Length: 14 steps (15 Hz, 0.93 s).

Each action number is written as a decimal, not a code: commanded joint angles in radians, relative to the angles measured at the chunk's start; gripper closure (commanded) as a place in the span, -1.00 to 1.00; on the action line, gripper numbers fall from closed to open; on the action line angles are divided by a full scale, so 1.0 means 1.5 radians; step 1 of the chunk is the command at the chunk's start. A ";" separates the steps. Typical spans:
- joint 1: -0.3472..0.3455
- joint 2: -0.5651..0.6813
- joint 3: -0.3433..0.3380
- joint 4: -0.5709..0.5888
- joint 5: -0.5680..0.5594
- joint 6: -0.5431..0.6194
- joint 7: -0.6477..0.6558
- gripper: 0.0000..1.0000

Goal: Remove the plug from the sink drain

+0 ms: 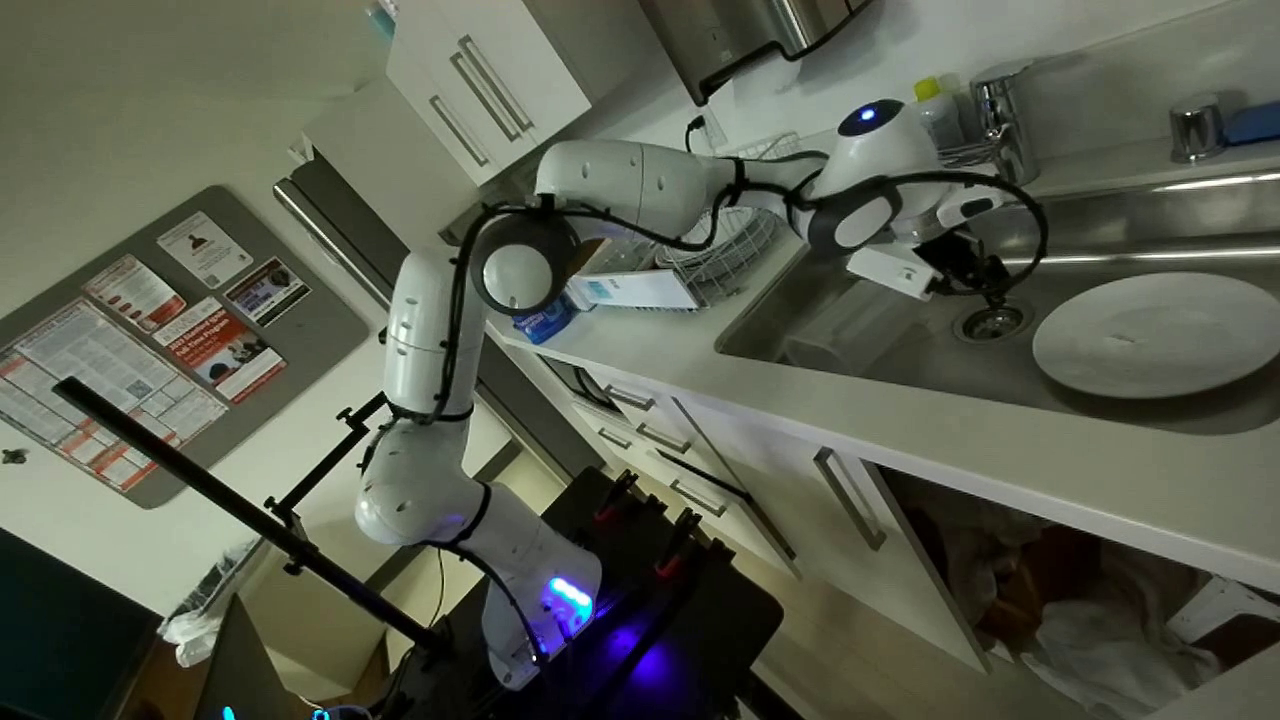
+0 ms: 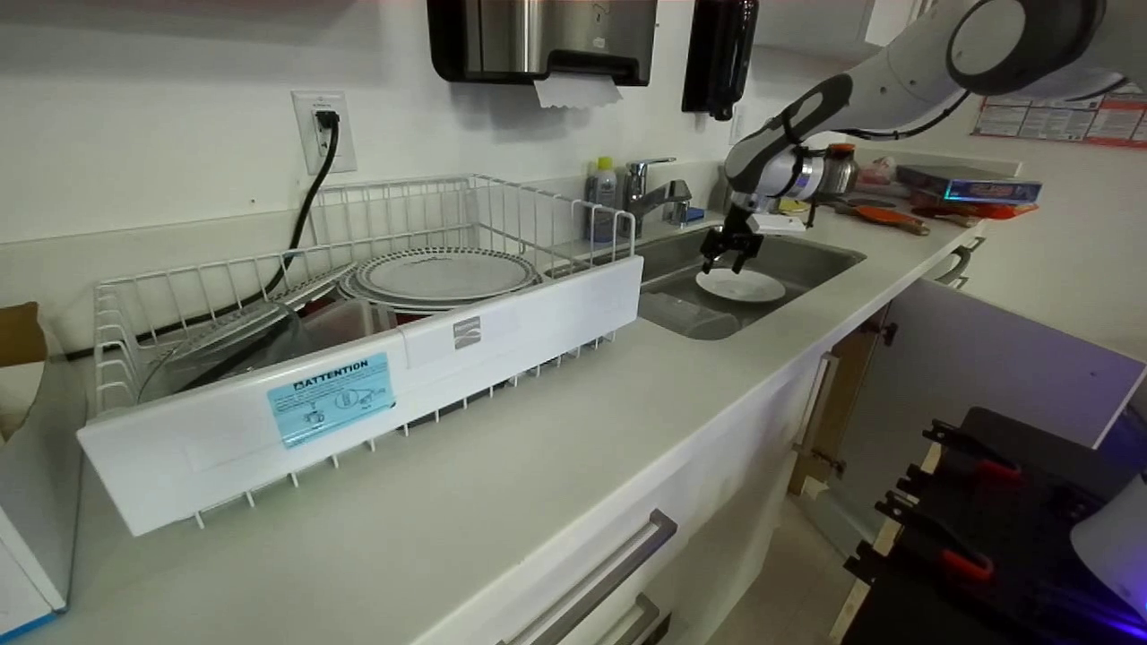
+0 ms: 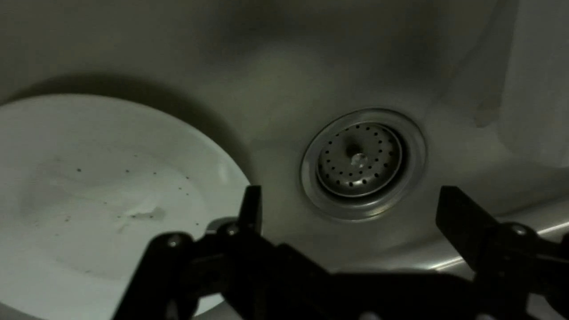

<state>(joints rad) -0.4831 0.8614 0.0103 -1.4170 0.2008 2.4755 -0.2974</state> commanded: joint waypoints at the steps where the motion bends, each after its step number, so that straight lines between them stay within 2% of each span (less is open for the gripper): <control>1: -0.051 0.016 0.062 0.018 0.023 -0.006 -0.151 -1.00; 3: -0.050 0.019 0.063 0.017 0.001 -0.006 -0.203 -1.00; 4: -0.037 0.016 0.050 0.009 -0.020 0.004 -0.211 -1.00; 5: -0.044 0.015 0.050 0.007 0.003 -0.002 -0.186 -1.00; 9: -0.044 0.018 0.049 0.007 0.003 -0.002 -0.189 -1.00; 13: -0.016 0.030 0.032 0.014 -0.017 0.038 -0.175 -0.99; 14: -0.010 0.036 0.029 0.019 -0.022 0.046 -0.175 -0.64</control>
<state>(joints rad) -0.5373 0.8914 0.0795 -1.4118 0.1949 2.4973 -0.5775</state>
